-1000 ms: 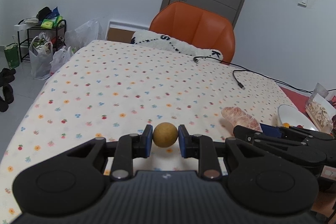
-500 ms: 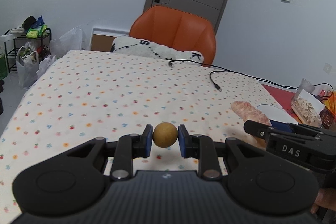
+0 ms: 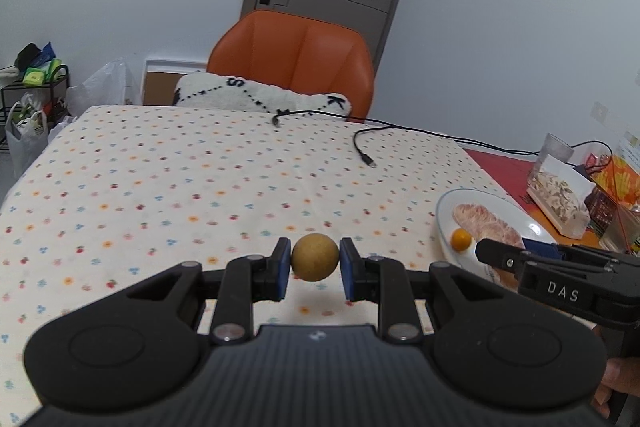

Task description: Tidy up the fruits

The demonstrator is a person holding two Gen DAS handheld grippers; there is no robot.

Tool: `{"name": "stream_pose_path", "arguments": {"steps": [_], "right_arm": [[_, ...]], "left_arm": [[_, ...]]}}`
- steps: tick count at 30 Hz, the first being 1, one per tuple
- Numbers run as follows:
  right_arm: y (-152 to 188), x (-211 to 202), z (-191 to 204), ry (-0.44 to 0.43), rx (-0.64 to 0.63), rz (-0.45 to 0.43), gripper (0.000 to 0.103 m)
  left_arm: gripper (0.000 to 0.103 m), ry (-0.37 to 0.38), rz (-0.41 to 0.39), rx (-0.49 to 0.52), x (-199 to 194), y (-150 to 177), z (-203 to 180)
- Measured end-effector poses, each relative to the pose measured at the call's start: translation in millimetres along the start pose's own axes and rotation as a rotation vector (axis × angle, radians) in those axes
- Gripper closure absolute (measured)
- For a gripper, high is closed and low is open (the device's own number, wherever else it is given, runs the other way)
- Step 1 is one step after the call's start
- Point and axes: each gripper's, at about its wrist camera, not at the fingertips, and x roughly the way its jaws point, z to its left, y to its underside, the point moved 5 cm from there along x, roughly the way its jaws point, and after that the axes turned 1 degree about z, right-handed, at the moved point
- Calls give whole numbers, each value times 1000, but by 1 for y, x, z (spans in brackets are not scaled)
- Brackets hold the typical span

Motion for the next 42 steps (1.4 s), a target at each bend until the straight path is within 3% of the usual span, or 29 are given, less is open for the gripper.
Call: {"name": "stream_pose_path", "arguments": {"steps": [19, 23, 42], "right_arm": [[22, -14, -33, -17, 41, 43, 64], [20, -23, -41, -4, 60, -2, 57], [25, -48, -77, 2, 137, -37, 55]], "left_arm": [[79, 47, 14, 58, 10, 3, -43], [79, 54, 15, 70, 11, 3, -51], [79, 127, 23, 152, 27, -1, -104]]}}
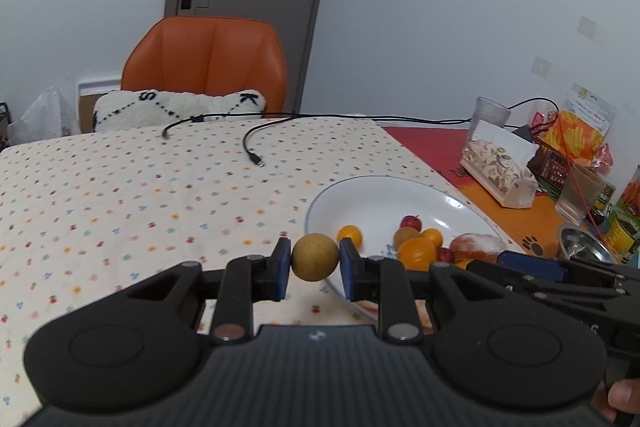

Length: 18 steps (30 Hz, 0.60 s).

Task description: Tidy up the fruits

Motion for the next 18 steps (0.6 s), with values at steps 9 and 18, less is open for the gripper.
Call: {"name": "stream_pose_path", "arguments": {"steps": [9, 18], "right_arm": [[1, -5, 0, -19, 8, -11, 53], [3, -5, 5, -35, 9, -8, 50]], "left_arm": [[76, -4, -14, 30, 5, -5, -13], [51, -51, -23, 3, -7, -5, 2]]}}
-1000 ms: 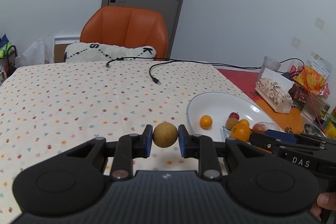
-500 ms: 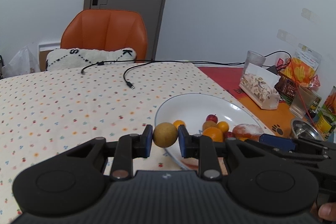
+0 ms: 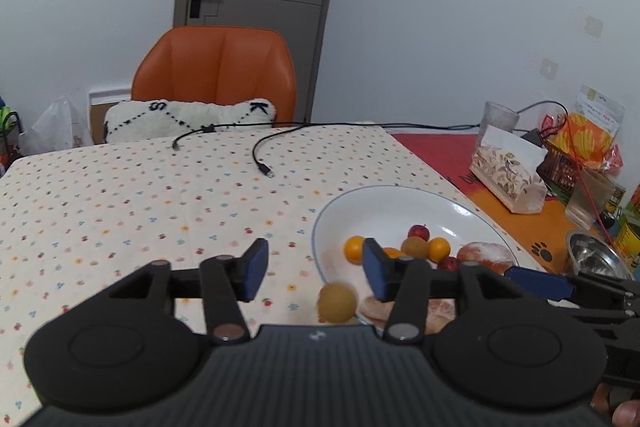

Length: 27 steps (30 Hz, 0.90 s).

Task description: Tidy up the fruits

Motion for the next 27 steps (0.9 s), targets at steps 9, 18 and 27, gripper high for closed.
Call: {"name": "stream_pose_path", "arguments": {"steps": [9, 18, 27], "right_arm": [[1, -5, 7, -12, -6, -6, 48], [3, -5, 8, -17, 1, -9, 43], [7, -1, 19, -43, 2, -8, 43]], "left_arm": [[48, -56, 35, -43, -5, 9, 28], [49, -150, 87, -48, -12, 45, 60], [49, -205, 85, -94, -29, 58, 94]]}}
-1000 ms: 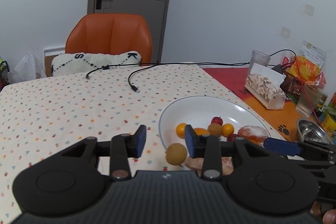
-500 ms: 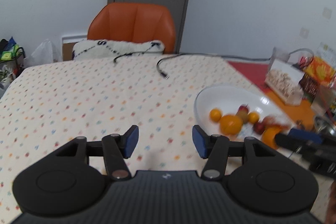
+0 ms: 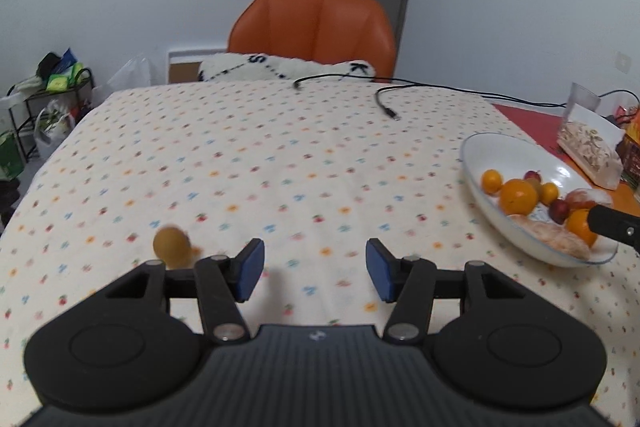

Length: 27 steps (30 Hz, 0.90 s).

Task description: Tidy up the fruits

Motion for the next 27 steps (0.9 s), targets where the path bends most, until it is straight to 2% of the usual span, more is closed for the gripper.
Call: {"name": "stream_pose_path", "arguments": {"steps": [4, 11, 18, 27], "right_arm": [[1, 0, 6, -6, -7, -2, 43], [-3, 1, 11, -10, -9, -18, 43], [-3, 6, 14, -7, -13, -18, 43], [-4, 9, 20, 4, -30, -11, 43]], "left_arm": [[49, -3, 6, -16, -2, 7, 9], [49, 4, -30, -34, -20, 11, 22], [52, -80, -65, -93, -26, -1, 56], [56, -145, -70, -101, -10, -7, 80]]}}
